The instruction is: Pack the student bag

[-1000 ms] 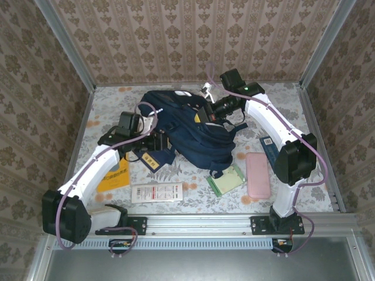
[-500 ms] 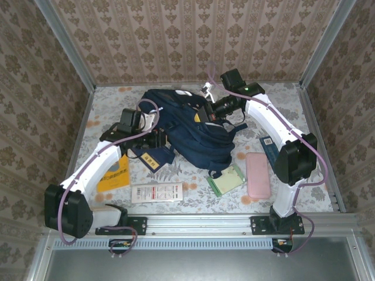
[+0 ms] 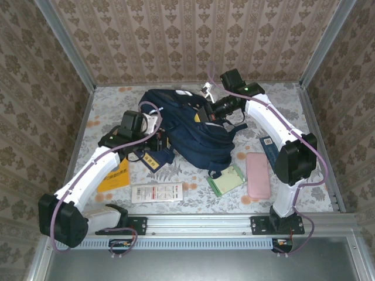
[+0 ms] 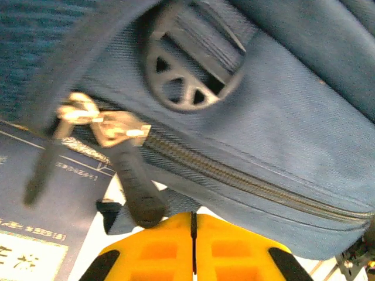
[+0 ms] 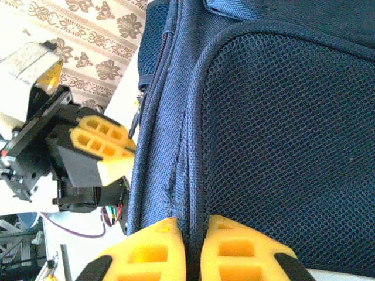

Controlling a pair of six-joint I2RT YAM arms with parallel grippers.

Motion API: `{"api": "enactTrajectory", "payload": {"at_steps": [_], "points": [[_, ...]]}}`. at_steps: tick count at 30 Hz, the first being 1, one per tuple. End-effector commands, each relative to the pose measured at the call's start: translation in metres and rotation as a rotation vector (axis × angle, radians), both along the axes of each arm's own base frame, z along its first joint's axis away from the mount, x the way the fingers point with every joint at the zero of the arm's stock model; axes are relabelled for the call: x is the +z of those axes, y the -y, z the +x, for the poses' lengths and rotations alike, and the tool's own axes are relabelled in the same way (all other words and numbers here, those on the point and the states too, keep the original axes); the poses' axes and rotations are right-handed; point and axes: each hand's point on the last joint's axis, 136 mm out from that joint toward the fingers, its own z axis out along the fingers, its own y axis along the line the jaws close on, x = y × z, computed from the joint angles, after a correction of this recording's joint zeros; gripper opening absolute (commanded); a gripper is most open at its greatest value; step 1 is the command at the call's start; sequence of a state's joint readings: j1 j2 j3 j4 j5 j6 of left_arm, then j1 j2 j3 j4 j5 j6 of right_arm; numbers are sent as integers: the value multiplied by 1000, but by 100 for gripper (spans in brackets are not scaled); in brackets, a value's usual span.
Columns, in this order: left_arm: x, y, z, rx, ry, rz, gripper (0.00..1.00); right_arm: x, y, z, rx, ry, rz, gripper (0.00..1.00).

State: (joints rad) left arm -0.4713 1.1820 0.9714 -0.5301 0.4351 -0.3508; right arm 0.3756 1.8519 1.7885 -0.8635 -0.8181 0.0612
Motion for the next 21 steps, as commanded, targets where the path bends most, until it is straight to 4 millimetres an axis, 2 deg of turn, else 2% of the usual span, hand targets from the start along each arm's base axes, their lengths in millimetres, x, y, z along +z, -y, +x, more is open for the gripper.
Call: {"api": "enactTrajectory", "payload": {"at_steps": [1, 6, 11, 13, 14, 16, 18, 21], "points": [[-3, 11, -13, -34, 0, 8, 0, 36, -3, 4, -1, 98, 65, 0], [-10, 30, -28, -82, -17, 2, 0, 35, -4, 9, -20, 99, 66, 0], [1, 52, -43, -159, -6, -33, 0, 38, -4, 14, -36, 105, 64, 0], [7, 49, -42, -151, 8, -10, 0, 37, -4, 13, -28, 100, 65, 0], [11, 42, -39, -128, 23, 11, 3, 37, -4, 12, -26, 99, 62, 0], [22, 25, -31, -67, 48, 17, 25, 38, -3, 9, -22, 99, 61, 0], [31, 9, -21, -8, 41, -9, 42, 39, -2, 7, -20, 102, 62, 0], [31, -5, -12, 29, 2, -13, 50, 39, -2, 4, -15, 91, 69, 0]]}}
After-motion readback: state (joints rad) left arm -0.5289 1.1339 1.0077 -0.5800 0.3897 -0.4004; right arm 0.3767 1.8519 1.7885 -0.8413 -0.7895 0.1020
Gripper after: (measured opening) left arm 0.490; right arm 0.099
